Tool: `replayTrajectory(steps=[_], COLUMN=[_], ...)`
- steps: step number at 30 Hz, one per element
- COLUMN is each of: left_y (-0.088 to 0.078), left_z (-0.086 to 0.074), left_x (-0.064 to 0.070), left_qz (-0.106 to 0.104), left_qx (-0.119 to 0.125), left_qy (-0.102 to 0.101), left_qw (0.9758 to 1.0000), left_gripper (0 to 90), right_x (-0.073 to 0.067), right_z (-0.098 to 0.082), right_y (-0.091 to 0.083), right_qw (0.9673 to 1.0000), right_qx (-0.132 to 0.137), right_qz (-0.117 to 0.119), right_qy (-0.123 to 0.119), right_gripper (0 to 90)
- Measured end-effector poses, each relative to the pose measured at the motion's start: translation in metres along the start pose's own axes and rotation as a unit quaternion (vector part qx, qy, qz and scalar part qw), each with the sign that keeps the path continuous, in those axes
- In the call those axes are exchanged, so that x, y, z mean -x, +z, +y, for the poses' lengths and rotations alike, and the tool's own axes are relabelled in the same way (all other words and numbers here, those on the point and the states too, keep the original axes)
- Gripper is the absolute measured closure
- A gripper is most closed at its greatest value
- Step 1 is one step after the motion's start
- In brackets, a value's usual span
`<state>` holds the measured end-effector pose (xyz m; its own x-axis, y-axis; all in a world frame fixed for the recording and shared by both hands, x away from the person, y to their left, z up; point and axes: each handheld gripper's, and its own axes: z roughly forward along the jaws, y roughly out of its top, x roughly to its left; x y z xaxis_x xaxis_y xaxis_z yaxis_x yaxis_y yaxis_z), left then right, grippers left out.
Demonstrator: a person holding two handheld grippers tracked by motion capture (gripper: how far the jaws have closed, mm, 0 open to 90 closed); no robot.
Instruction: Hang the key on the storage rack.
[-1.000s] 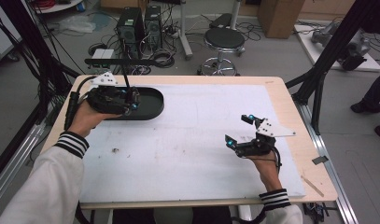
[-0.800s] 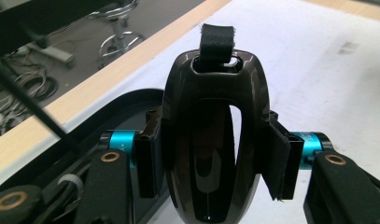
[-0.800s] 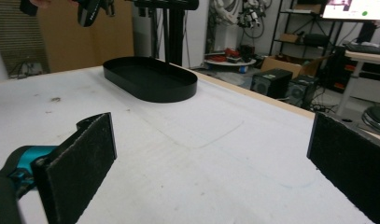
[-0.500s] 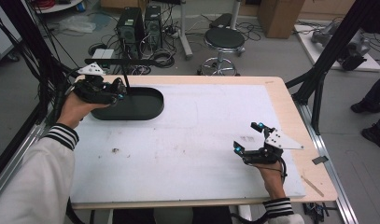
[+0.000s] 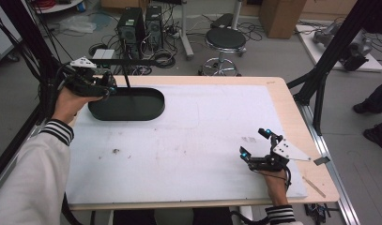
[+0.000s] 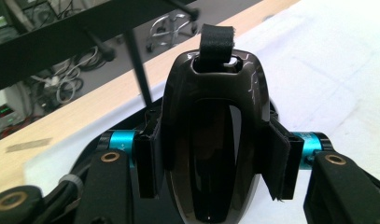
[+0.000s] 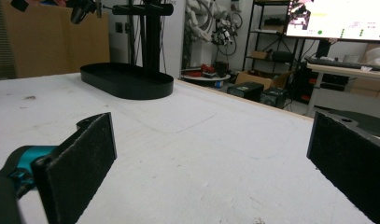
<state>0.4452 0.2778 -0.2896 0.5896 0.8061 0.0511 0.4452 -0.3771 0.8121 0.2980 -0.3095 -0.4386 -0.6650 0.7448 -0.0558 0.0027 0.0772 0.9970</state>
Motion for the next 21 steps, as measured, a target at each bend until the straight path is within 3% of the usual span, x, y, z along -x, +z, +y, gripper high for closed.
replayTrajectory(steps=[5, 14, 16, 21], left_y=[0.0, -0.002, -0.001, 0.004], left_z=[0.008, 0.02, 0.02, 0.018], left_x=[-0.006, -0.018, -0.021, -0.025], left_qz=[0.013, 0.044, 0.044, 0.051], left_qx=[-0.007, -0.015, -0.01, -0.021], left_qy=[0.001, -0.011, -0.022, -0.024], left_qw=[0.9999, 0.9989, 0.9988, 0.9982], left_gripper=[48.7, 48.7, 48.6, 48.7], right_x=[-0.001, -0.002, -0.001, -0.001], right_z=[-0.002, -0.009, -0.01, -0.012], right_y=[0.001, -0.001, -0.002, -0.003], right_qw=[0.9999, 0.9999, 0.9997, 0.9997], right_qx=[0.006, 0.013, 0.023, 0.023], right_qz=[-0.001, -0.003, -0.002, -0.004], right_qy=[-0.01, -0.002, 0.001, 0.003], right_gripper=[0.3, 0.3, 0.3, 0.3])
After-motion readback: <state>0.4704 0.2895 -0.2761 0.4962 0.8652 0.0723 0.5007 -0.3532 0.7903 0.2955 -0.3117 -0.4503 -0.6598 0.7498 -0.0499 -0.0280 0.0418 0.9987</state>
